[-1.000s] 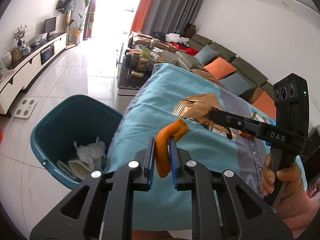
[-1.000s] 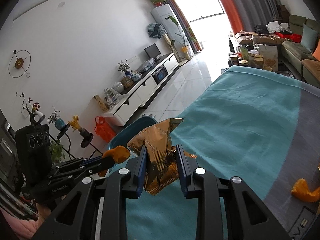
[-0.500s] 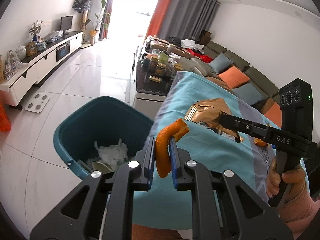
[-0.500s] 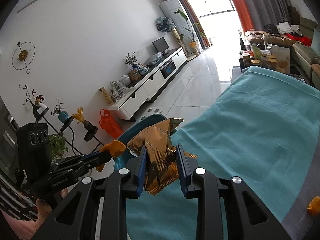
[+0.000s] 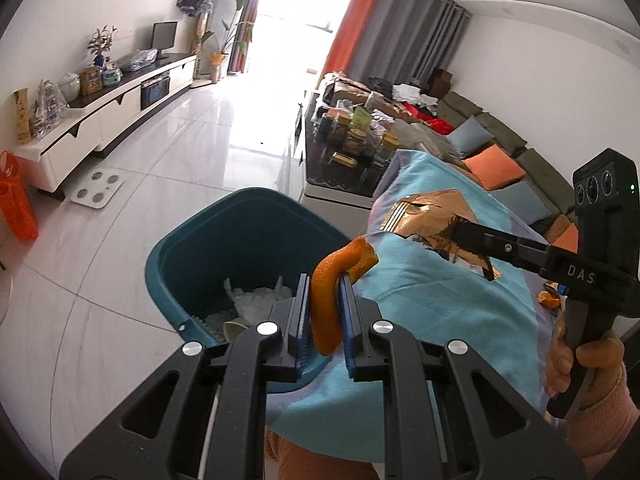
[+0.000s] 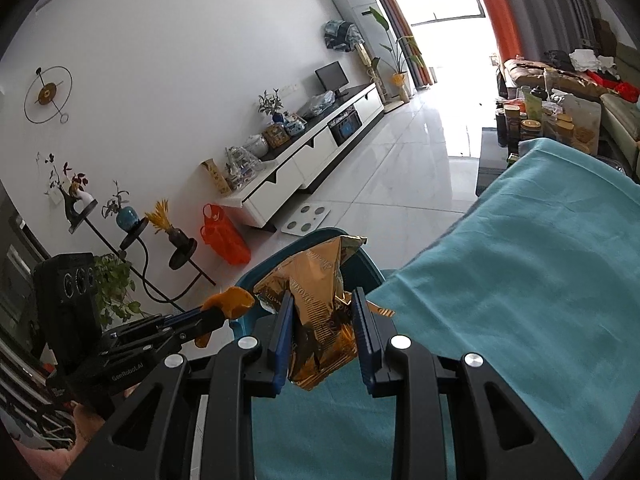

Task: Collect trash
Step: 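Carry the orange peel and gold bag over the teal bin and open both tools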

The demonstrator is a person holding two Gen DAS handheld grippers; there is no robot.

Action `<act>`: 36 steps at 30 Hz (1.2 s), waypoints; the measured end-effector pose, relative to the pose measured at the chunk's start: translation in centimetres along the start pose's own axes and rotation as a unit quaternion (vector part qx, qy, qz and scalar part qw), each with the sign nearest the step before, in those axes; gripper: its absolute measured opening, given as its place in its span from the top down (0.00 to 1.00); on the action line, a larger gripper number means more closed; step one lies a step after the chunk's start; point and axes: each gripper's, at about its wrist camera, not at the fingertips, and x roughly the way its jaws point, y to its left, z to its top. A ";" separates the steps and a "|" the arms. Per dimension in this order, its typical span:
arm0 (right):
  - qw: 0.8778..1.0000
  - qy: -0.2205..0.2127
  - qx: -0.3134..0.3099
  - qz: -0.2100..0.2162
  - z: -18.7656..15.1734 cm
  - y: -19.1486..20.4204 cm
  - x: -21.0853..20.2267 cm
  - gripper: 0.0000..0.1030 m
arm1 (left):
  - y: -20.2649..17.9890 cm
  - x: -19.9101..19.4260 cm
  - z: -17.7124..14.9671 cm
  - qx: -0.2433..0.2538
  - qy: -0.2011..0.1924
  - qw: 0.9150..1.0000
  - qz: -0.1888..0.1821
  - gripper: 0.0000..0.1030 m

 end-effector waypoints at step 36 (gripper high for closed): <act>0.993 0.096 -0.054 -0.044 2.1 4.2 9.9 0.67 | 3.0 8.2 1.0 -0.042 0.048 0.997 0.053 0.83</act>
